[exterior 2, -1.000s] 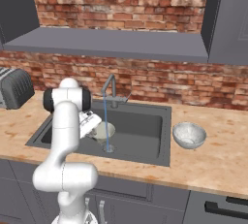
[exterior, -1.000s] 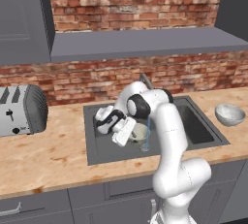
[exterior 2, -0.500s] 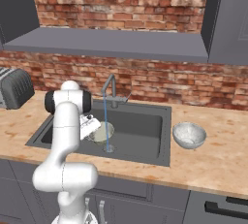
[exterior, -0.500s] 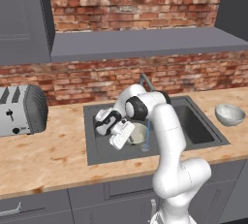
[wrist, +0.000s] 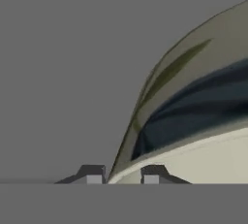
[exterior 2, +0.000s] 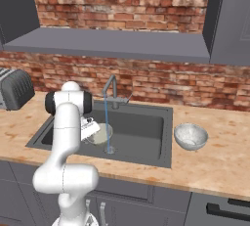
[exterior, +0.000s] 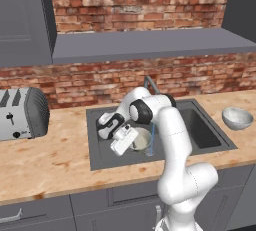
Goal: Rinse each bowl for a few seconds and place them down in the sink or on the counter.
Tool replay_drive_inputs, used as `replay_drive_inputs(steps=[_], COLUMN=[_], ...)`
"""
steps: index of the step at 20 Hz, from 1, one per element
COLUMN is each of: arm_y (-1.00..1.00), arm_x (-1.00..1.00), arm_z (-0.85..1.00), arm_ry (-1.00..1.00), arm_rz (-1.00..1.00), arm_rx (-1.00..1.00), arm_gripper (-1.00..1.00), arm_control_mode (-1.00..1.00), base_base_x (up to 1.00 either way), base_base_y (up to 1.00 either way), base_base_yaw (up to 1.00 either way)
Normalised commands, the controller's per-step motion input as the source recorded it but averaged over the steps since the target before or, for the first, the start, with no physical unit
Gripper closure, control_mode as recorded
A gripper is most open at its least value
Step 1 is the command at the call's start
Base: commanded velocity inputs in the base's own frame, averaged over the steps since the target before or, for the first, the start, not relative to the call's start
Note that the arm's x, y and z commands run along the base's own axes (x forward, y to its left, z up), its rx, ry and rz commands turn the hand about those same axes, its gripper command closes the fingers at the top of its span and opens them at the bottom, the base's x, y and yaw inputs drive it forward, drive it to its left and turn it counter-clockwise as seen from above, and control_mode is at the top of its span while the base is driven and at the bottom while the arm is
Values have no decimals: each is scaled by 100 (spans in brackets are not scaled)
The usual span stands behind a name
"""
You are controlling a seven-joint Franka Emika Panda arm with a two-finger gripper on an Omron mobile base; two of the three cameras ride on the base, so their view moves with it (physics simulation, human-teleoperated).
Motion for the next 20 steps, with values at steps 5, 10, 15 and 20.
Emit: replay_drive_inputs(steps=[5,10,15,20], arm_y=[0,0,0,0], arm_x=[23,12,7,5], arm_z=[0,21,34,37], arm_ry=[2,-3,-7,-8], arm_rz=[-10,-9,-8,-9], arm_rx=[5,2,0,0], arm_gripper=[-100,-100,-100,-100], arm_control_mode=[-100,-100,-100,-100], base_base_x=[0,0,0,0], base_base_y=[0,0,0,0], base_base_yaw=[0,0,0,0])
